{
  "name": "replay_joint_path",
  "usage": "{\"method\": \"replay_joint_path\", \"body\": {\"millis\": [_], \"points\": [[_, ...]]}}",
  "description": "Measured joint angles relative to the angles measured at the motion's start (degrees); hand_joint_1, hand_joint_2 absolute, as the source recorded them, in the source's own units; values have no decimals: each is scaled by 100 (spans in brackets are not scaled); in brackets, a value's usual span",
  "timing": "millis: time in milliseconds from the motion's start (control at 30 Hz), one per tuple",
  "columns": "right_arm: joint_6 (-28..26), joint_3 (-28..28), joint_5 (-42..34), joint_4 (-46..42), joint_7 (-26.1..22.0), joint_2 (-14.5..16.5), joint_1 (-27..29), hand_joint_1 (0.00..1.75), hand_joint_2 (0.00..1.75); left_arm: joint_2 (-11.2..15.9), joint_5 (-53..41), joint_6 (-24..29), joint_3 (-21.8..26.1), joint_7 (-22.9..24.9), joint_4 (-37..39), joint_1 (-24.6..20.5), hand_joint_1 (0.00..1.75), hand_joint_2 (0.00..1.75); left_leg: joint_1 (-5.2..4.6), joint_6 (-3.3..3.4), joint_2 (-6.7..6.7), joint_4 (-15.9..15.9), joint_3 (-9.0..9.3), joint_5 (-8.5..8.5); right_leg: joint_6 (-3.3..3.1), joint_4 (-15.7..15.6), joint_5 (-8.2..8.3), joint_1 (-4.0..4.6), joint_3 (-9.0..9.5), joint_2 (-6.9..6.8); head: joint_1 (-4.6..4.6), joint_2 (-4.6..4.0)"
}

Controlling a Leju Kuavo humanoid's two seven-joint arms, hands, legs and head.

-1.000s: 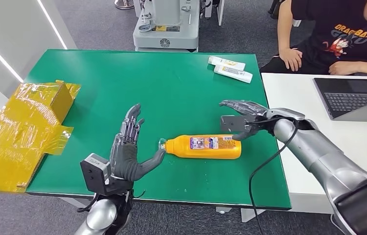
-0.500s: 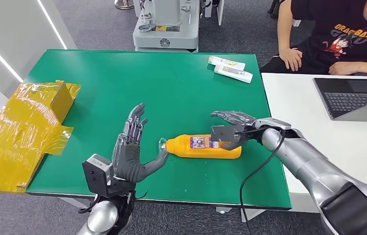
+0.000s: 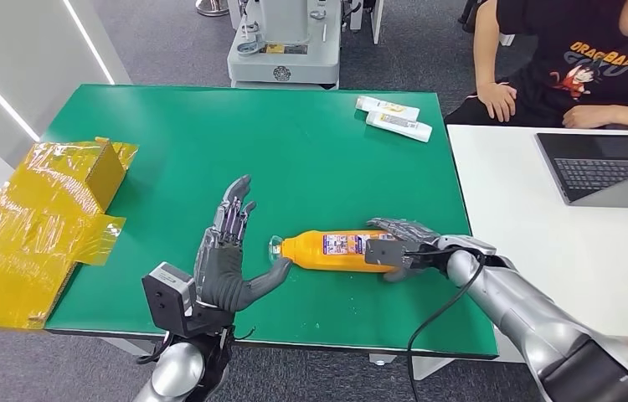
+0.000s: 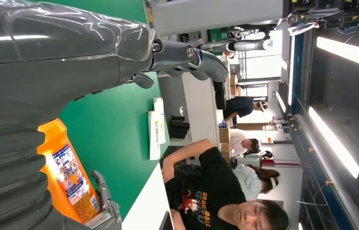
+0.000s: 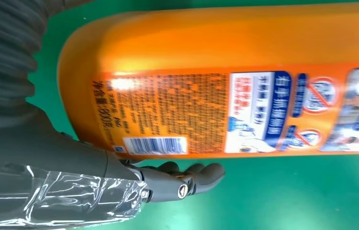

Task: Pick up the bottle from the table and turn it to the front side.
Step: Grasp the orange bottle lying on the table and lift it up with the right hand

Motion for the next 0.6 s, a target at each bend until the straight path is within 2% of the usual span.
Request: {"method": "replay_joint_path", "body": {"millis": [100, 600], "points": [[-20, -21, 10, 52, -42, 3, 28, 168, 175, 1, 30, 6, 0, -22, 5, -1, 0, 175, 0, 0, 2, 0, 0, 0, 0, 1, 0, 0, 0, 2, 0, 0], [-37, -83, 34, 199, -150, 138, 35, 175, 175, 30, 172, 123, 0, -195, 66, -3, 0, 175, 1, 0, 4, -1, 2, 0, 0, 1, 0, 0, 0, 5, 1, 0]]}}
